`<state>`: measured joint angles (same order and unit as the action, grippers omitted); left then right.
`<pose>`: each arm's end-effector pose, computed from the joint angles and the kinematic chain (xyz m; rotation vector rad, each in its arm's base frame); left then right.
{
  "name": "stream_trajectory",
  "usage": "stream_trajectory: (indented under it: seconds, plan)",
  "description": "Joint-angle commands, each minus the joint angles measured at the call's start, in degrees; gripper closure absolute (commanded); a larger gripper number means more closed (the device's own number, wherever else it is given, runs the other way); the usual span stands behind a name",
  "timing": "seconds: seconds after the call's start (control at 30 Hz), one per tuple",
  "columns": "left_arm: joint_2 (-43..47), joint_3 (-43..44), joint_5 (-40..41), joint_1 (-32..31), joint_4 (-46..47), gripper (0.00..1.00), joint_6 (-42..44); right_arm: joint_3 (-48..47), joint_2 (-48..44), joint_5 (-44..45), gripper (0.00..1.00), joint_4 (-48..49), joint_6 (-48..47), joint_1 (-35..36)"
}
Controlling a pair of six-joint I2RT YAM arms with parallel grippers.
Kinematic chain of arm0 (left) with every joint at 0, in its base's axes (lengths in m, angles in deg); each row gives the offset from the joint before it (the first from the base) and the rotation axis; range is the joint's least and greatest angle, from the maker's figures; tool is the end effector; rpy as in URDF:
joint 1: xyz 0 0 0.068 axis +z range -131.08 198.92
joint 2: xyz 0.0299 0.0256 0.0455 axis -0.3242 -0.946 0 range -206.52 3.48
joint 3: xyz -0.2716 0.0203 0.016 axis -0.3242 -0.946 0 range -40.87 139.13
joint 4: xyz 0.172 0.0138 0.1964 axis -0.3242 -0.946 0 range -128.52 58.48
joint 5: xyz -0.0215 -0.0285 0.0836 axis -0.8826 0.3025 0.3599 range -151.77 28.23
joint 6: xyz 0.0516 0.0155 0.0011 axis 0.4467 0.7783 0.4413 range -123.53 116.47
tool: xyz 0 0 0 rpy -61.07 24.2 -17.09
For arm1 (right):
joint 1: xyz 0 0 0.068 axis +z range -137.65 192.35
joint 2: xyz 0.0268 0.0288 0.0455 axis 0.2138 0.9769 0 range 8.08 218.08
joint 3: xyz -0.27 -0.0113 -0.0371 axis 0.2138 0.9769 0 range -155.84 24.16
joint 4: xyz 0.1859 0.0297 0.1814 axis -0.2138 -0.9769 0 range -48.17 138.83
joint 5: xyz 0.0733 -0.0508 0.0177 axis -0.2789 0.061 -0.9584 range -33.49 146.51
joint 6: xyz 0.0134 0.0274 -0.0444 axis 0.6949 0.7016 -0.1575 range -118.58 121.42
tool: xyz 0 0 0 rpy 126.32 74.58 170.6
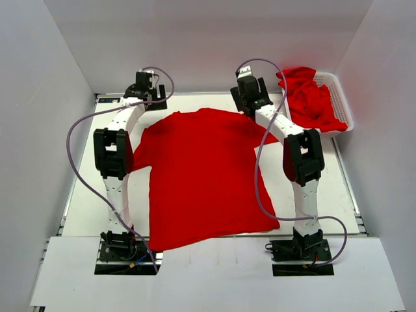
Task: Fold and stack the t-shirts
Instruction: Flatten out the tshirt
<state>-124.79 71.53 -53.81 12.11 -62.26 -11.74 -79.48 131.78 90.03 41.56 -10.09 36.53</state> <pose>0.5075 -0.0556 0.2321 -0.0947 2.3728 0.0404 0.4726 0.1906 0.2578 -0.2585 1.9748 -0.4547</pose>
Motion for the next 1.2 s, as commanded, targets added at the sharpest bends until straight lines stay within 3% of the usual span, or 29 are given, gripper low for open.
stream_trajectory:
  seconds: [0.0,0.17,0.33,0.43,0.57,0.73,0.93,1.17]
  plan:
    - [4.61,5.46,-3.48,0.22,0.68,0.00,1.52,-6.58,-2.49,-1.96,0.10,-3.79,0.52,0.25]
    - [7.41,1.60,-3.48,0.22,-0.02,0.00,2.14,-4.04,-7.41,-5.48,0.10,-10.11,4.47,0.69]
    - [11.54,-5.59,-6.64,-0.31,-0.02,0.00,2.14,1.40,-14.61,-16.25,0.10,-24.28,18.79,0.95]
    - [13.47,-10.70,-6.92,-1.09,0.59,0.00,2.14,15.61,-23.56,-23.30,0.10,-24.11,25.12,1.21]
    - [10.59,-11.42,-6.38,-1.10,-1.85,0.00,2.23,27.50,-30.00,-31.31,0.10,-24.11,32.15,1.83]
    - [5.93,-10.80,-7.70,-1.10,-2.22,0.00,1.62,39.89,-34.66,-32.90,0.10,-22.18,37.25,3.59]
    - [4.87,-15.80,-7.70,-1.10,0.67,0.00,1.09,47.47,-34.59,-34.75,0.10,-17.09,41.74,4.03]
    - [3.11,-21.42,-7.01,-1.10,1.21,0.00,-1.63,46.33,-28.96,-31.59,0.10,-15.50,42.36,3.42]
